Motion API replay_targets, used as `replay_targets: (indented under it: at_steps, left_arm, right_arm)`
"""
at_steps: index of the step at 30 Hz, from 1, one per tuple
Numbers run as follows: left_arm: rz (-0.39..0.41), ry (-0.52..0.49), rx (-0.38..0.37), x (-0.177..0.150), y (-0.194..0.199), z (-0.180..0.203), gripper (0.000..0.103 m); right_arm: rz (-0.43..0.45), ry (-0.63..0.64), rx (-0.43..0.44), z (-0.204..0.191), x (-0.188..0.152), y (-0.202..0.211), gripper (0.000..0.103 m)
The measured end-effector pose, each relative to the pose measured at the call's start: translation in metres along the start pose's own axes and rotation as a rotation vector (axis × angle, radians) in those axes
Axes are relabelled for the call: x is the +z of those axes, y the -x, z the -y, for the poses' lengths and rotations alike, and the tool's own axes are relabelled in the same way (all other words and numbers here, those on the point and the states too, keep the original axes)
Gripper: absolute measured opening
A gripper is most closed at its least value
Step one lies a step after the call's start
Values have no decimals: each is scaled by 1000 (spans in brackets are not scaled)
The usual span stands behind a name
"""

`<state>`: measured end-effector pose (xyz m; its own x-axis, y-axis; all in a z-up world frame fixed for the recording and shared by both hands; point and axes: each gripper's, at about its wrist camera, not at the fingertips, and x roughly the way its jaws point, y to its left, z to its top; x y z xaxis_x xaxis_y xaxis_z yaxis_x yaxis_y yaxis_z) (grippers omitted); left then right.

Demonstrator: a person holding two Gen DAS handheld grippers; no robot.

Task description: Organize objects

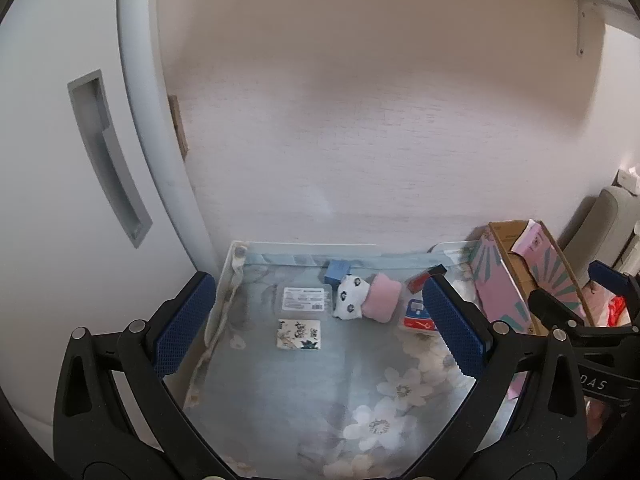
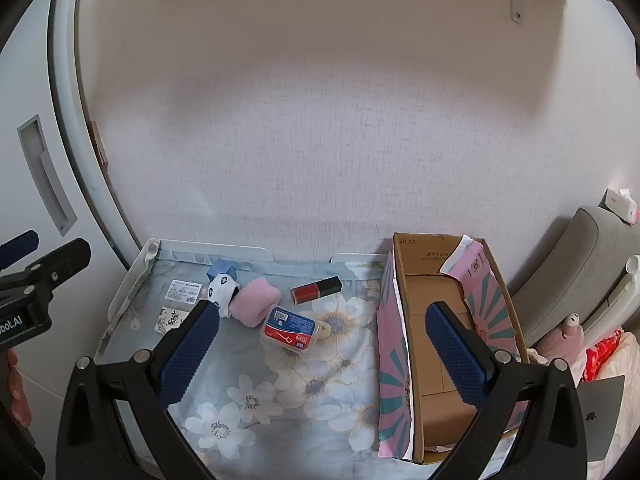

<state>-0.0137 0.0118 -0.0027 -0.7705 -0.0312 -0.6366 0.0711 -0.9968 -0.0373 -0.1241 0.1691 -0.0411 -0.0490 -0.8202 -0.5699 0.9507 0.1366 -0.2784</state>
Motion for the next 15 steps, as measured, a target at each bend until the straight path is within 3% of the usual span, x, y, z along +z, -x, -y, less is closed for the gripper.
replay_targets:
  at_steps: [15]
  left_arm:
    - [-6,31,-8,-1,2,0,103]
  right_arm:
    - [15,30,41,2,-1,-2,103]
